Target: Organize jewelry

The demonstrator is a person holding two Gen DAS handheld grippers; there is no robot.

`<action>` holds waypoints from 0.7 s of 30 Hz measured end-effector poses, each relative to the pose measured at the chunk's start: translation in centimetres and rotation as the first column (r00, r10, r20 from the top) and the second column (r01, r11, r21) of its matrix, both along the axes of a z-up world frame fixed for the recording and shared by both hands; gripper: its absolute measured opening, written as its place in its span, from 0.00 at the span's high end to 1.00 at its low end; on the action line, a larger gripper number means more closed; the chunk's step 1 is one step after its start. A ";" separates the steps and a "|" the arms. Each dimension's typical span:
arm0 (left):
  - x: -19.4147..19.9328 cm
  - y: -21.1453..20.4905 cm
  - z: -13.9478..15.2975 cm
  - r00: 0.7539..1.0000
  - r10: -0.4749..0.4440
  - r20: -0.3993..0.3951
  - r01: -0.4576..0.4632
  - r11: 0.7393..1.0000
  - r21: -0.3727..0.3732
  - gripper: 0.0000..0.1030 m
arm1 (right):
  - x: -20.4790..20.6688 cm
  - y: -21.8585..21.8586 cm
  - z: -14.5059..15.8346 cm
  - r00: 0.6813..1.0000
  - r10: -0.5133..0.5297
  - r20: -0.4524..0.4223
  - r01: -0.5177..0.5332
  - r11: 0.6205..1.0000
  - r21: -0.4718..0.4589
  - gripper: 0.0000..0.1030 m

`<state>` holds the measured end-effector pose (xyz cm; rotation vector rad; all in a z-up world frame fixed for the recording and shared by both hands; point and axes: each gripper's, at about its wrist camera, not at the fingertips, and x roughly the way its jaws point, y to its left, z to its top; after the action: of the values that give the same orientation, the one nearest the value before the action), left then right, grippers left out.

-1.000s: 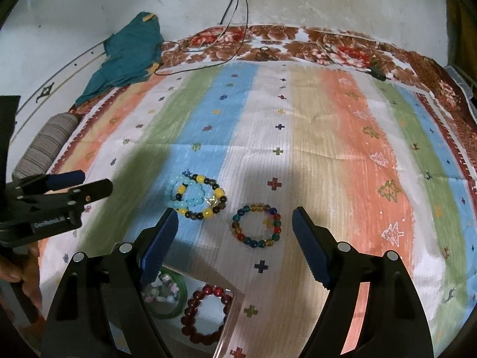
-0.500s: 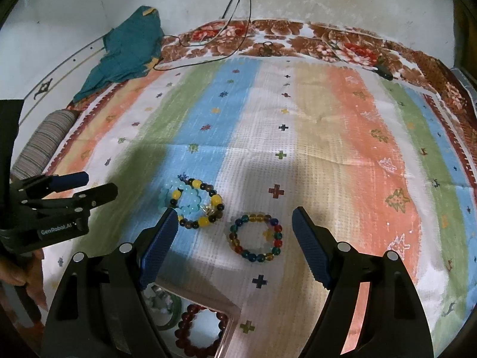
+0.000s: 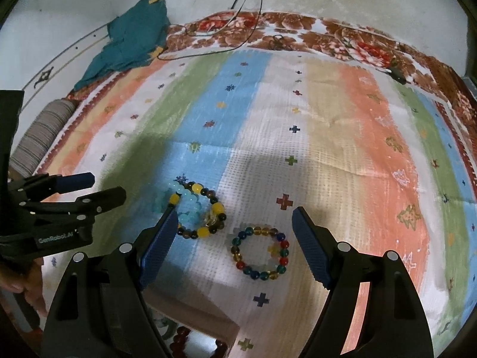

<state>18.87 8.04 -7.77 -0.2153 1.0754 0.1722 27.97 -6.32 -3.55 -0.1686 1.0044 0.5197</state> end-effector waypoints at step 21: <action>2.9 2.8 -4.9 0.996 0.026 -0.086 -0.038 0.989 -0.143 0.36 | 3.5 2.0 -3.6 0.990 0.090 -0.111 -0.095 0.995 -0.041 0.24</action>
<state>21.81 10.87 -12.67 -0.3588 1.1698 0.1326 31.49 -4.37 -7.19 -0.2302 1.1199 0.5956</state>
